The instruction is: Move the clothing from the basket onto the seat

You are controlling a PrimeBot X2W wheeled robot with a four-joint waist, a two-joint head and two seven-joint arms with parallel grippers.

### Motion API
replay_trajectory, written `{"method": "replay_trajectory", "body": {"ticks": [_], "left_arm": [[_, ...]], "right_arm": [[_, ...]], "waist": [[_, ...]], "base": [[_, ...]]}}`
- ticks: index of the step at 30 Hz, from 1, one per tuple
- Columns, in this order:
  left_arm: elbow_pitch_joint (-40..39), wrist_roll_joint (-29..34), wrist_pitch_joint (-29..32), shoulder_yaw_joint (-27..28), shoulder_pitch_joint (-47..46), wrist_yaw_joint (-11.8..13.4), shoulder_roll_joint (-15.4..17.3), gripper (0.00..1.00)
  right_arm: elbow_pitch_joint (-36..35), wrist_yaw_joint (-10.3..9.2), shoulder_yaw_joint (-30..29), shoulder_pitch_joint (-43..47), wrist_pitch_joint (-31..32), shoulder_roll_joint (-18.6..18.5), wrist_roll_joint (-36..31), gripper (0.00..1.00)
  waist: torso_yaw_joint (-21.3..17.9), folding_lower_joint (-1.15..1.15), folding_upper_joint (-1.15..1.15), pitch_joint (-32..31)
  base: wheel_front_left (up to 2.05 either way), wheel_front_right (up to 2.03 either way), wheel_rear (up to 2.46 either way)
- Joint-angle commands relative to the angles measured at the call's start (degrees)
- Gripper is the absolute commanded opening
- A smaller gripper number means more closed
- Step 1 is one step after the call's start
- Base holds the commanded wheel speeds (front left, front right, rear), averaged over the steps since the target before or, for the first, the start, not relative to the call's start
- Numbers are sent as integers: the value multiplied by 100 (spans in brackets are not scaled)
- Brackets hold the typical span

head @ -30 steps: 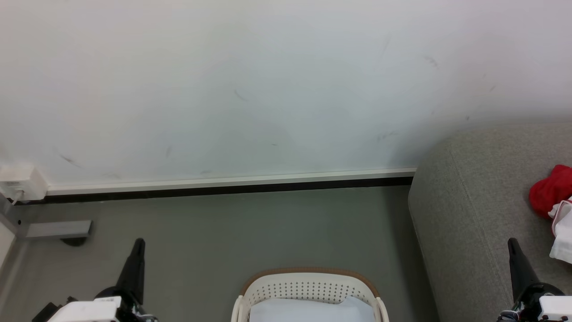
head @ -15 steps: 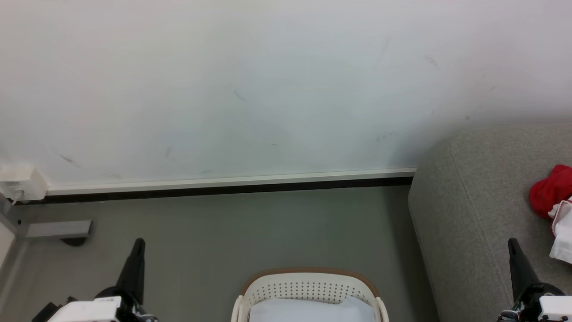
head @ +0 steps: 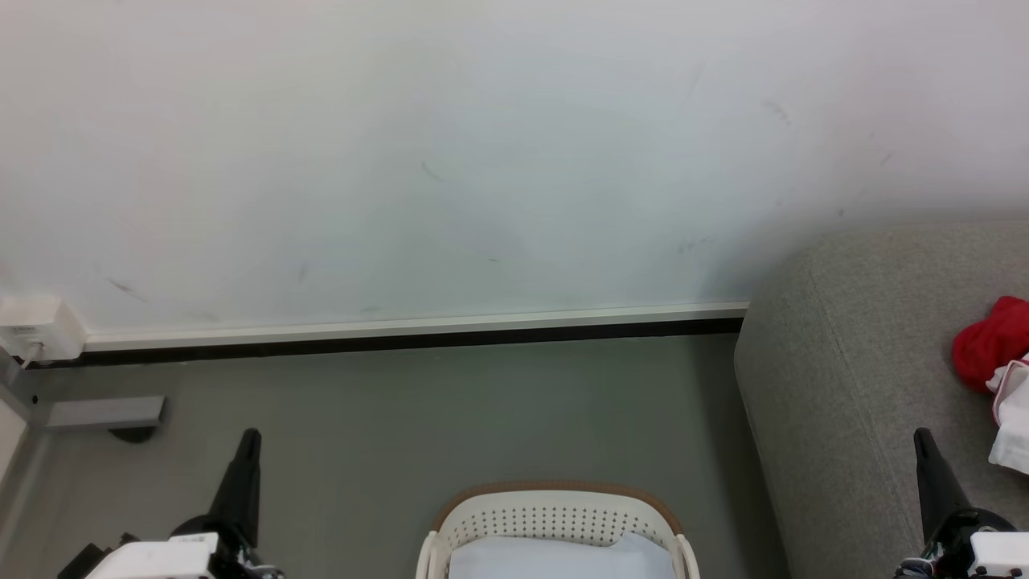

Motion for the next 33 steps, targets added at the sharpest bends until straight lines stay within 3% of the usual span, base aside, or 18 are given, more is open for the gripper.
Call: {"method": "replay_trajectory", "body": {"ticks": [1,33], "left_arm": [[-15,-80,26,15,-39,-38,11,0],[-16,-81,25,14,-38,-38,11,0]], "right_arm": [[-22,-12,-25,-62,18,0,-3,0],[-22,-12,-29,-63,23,3,-8,0]], "waist": [[0,0,0,0],[0,0,0,0]], "base": [[0,0,0],[0,0,0]]}}
